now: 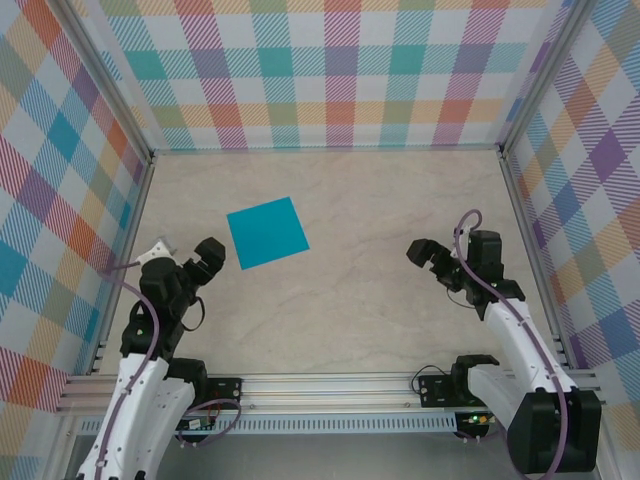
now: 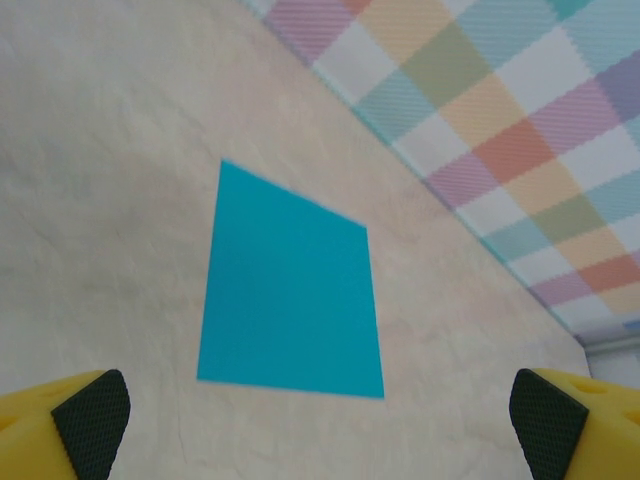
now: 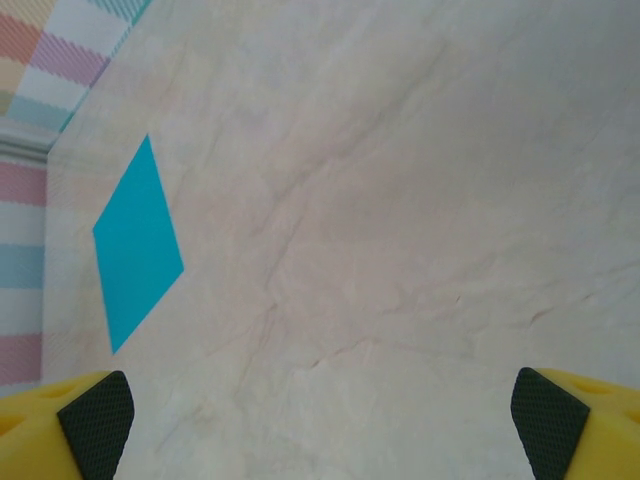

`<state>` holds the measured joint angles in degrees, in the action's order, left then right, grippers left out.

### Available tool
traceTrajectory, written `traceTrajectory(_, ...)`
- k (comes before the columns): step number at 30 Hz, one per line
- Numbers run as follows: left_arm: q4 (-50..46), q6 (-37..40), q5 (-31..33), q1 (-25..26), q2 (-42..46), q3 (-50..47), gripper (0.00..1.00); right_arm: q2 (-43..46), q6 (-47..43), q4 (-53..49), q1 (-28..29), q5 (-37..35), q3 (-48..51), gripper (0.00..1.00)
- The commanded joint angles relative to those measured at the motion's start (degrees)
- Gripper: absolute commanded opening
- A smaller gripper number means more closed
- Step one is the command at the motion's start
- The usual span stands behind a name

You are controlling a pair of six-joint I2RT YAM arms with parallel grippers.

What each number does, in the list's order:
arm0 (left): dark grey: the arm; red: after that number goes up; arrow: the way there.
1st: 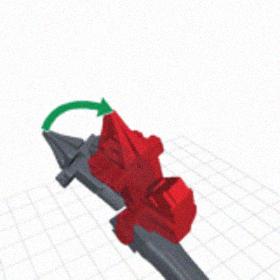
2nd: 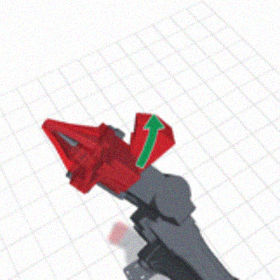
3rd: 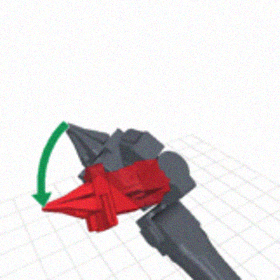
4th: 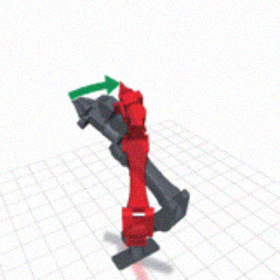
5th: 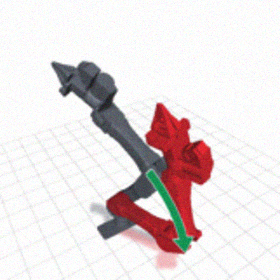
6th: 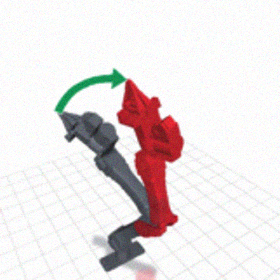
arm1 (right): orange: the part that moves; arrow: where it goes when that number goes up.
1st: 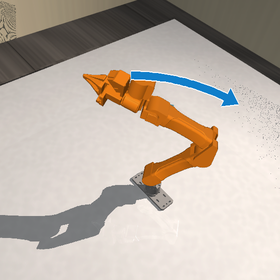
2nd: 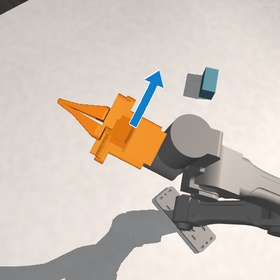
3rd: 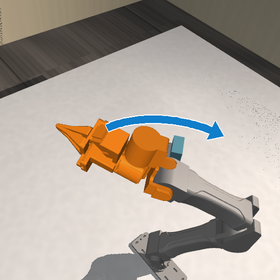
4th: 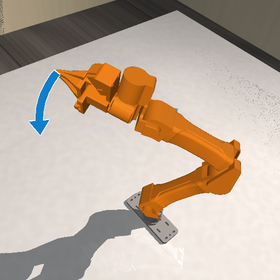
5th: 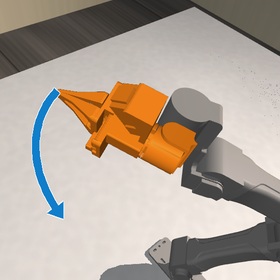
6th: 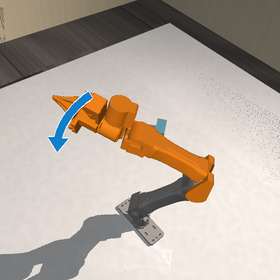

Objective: Fold a paper plane with a square sheet of paper (pick it up from the middle)

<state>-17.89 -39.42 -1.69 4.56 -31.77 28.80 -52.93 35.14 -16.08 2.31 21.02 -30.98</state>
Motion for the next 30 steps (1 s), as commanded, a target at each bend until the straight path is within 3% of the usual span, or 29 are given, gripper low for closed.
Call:
traceTrajectory(1, -3.9, -3.0, -11.9, -0.4, -9.4, 2.9, 1.0, 0.4, 3.5, 0.1, 0.1, 7.3, -0.1, 1.0)
traceTrajectory(7, -4.3, 1.3, -15.5, 4.4, -27.3, 11.3, 1.0, -0.2, 2.5, -0.6, 0.1, 9.1, -0.7, 1.0)
traceTrajectory(16, -2.5, 1.6, -9.0, 16.2, -46.3, 22.4, 1.0, 0.7, 2.2, -1.4, 0.7, 14.4, -0.2, 1.0)
traceTrajectory(21, -0.9, 2.1, -7.8, 16.6, -55.2, 28.5, 1.0, -1.9, 2.6, -0.6, 0.9, 15.2, -1.1, 1.0)
traceTrajectory(30, -8.7, 4.2, -3.6, 16.4, -74.2, 48.1, 1.0, -8.7, 3.0, 1.0, 3.3, 15.0, -4.8, 1.0)
